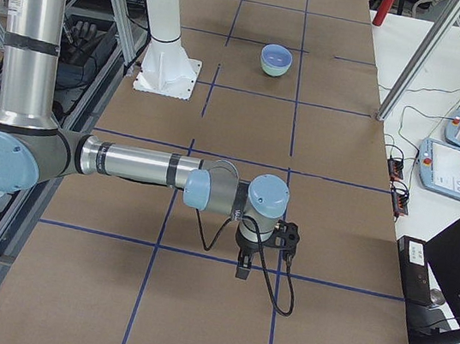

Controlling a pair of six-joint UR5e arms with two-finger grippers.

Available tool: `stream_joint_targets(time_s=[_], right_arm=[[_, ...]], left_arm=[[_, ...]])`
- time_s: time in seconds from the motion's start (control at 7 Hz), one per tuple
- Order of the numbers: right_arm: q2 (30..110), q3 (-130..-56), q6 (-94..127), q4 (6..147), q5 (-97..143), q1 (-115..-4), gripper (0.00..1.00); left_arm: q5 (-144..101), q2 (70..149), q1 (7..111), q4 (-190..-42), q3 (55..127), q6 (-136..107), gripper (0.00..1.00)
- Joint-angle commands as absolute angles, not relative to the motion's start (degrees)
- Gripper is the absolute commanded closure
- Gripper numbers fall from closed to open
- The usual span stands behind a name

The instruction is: Stack blue bowl on green bowl

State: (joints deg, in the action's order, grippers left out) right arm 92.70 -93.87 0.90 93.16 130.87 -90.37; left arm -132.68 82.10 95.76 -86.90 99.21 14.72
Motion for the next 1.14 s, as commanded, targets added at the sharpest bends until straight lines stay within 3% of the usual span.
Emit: stream_joint_targets(time_s=[0.0,1.0], right_arm=[[92.72,-93.87,0.88,93.16,130.87,-90.44,0.00],[92.72,-93.87,0.97,93.16,130.87,-90.35,0.00]], left_arm=[[-134.56,81.65,95.80,-87.10,99.31,12.13,0.00],[-134.38,81.83,95.80,-87.54,100.46,12.57,0.00]])
